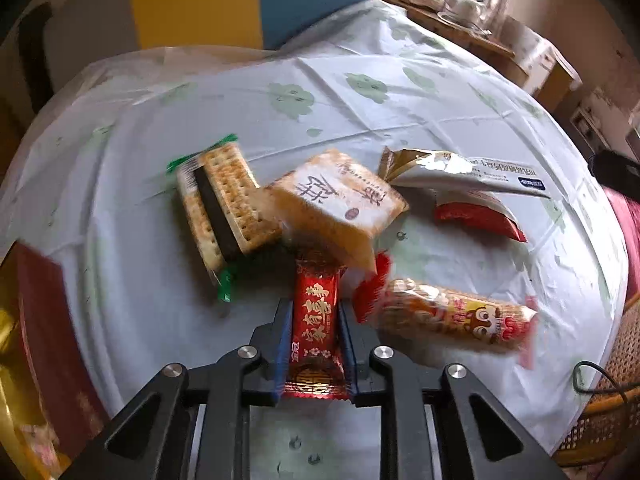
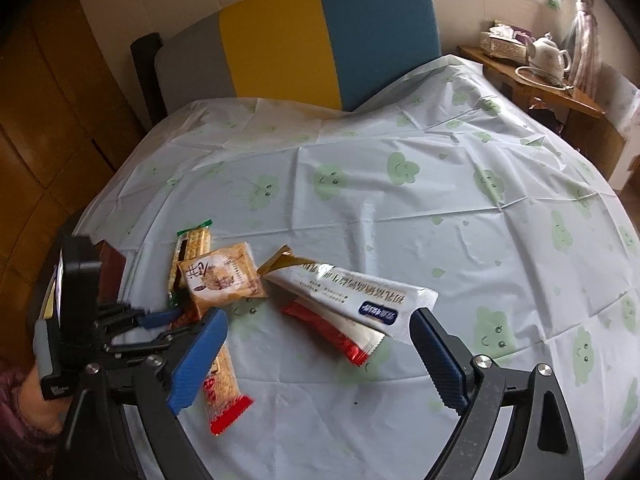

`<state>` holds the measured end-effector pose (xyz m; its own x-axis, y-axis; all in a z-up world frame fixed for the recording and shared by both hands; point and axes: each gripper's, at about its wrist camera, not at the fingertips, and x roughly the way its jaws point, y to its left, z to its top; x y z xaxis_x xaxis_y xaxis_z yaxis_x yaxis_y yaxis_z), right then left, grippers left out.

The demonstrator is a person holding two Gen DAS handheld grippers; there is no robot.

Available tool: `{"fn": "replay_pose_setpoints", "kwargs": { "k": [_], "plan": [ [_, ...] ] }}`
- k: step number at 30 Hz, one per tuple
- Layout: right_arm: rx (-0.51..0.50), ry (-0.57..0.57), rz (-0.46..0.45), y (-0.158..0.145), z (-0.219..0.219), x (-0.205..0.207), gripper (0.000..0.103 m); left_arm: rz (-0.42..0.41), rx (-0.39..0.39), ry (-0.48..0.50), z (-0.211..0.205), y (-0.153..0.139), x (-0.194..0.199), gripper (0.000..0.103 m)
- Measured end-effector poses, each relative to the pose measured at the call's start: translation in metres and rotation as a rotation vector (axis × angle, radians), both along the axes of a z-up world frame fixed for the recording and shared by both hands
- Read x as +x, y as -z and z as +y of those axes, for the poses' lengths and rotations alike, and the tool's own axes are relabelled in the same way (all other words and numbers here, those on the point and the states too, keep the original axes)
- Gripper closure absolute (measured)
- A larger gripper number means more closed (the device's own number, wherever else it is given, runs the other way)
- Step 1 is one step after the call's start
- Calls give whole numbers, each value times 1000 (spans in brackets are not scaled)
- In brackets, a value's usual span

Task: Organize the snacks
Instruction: 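Grasp the small red candy wrapper with the left tool, then hold the red wrapper in the left tool while the right grasps the brown cake packet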

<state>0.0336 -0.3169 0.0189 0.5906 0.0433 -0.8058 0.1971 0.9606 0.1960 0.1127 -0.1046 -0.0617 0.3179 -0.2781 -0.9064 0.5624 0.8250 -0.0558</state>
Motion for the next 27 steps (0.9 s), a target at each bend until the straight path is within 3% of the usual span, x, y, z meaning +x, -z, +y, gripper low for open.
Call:
{"fn": "replay_pose_setpoints", "kwargs": {
  "k": [8,17,27],
  "plan": [
    [50,148,-27,-5,-34,-5,10,-8,-49,-110,33,2,-47,81],
    [106,214,-2,4,-48,-8,10,-205,-35,-71,35,11,-89,78],
    [135,251,26,13,-57,-7,10,-315,-16,-49,34,16,-103,77]
  ]
}}
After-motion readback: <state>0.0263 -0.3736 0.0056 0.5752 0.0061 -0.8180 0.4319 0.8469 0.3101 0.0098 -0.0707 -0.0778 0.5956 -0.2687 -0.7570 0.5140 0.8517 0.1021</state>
